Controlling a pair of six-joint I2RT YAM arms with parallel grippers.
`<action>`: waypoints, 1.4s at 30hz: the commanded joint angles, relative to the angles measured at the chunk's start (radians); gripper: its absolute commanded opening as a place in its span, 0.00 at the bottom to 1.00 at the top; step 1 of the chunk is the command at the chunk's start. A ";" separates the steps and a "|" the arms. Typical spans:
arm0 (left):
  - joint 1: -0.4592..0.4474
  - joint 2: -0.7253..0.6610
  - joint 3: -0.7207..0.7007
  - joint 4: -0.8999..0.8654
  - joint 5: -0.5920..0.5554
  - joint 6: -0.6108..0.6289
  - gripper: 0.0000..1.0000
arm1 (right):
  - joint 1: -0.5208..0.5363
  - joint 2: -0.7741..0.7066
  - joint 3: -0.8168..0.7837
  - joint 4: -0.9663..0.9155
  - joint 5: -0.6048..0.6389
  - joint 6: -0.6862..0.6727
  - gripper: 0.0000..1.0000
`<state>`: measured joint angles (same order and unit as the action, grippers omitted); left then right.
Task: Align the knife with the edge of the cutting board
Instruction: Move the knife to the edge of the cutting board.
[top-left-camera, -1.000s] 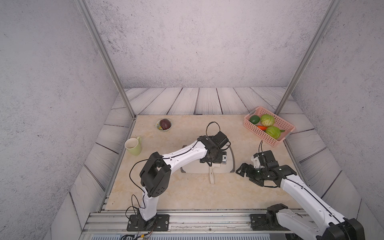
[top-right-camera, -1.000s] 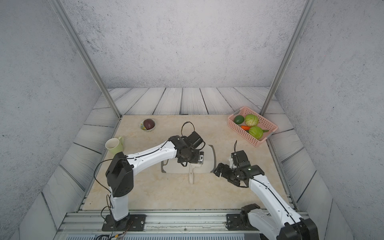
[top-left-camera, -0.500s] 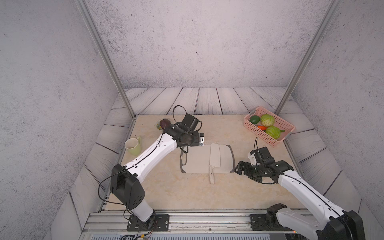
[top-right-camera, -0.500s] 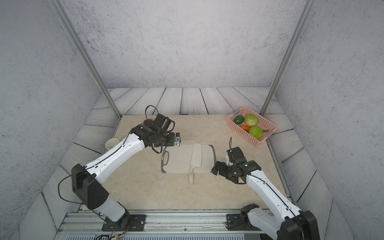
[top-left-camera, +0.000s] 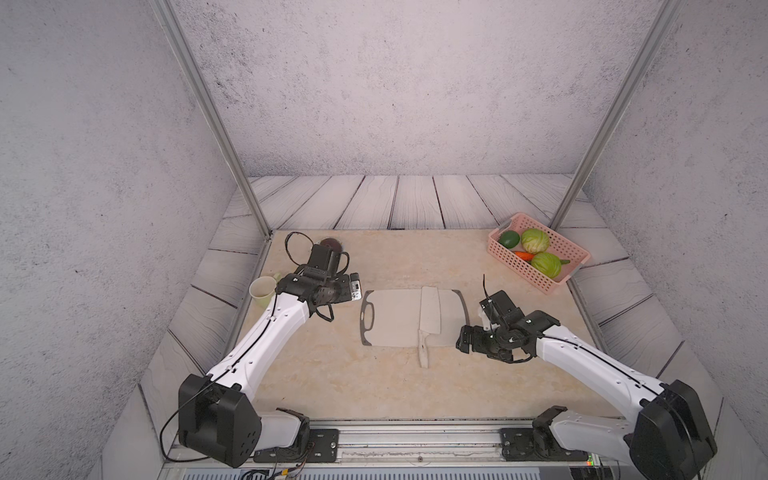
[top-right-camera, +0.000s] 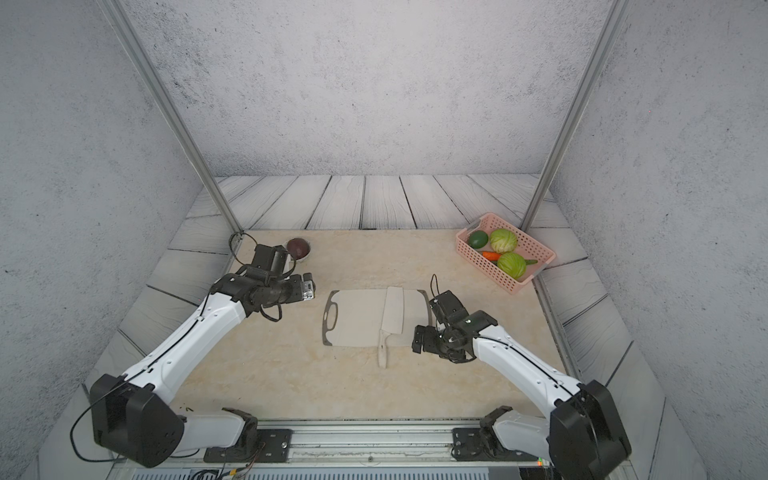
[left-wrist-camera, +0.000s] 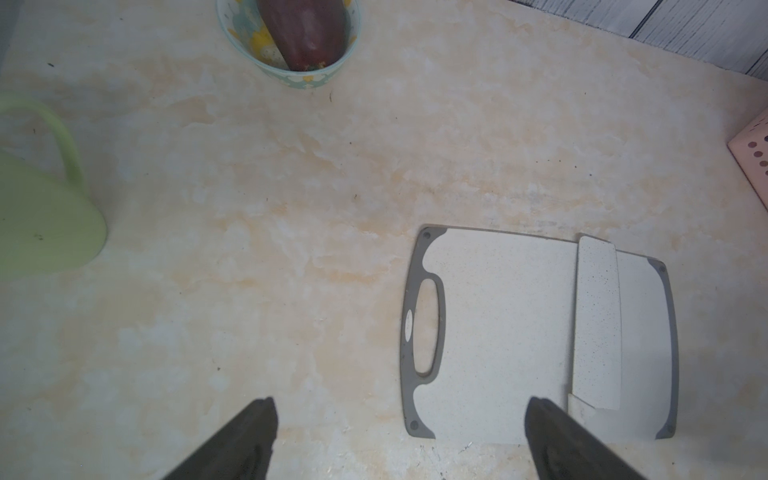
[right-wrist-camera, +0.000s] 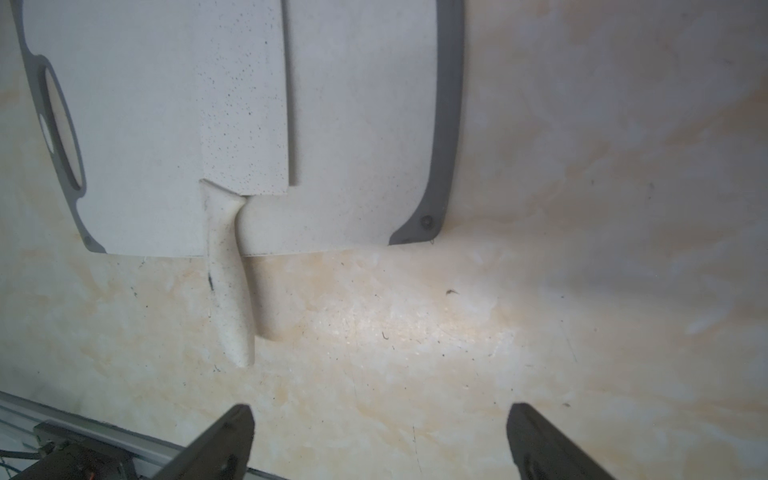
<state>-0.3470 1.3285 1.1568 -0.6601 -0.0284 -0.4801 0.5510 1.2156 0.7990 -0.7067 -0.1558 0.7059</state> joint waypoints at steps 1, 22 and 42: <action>0.005 -0.008 -0.014 0.055 -0.051 0.004 0.98 | 0.033 0.031 0.034 -0.025 0.060 0.022 0.98; 0.014 0.039 0.009 0.028 -0.050 -0.014 0.98 | 0.222 0.268 0.168 0.047 0.128 0.085 0.86; 0.016 0.051 0.014 0.022 -0.045 -0.012 0.98 | 0.294 0.624 0.498 -0.012 0.186 0.109 0.72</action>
<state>-0.3382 1.3762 1.1538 -0.6277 -0.0750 -0.4938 0.8394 1.8126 1.2598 -0.6834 0.0013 0.8047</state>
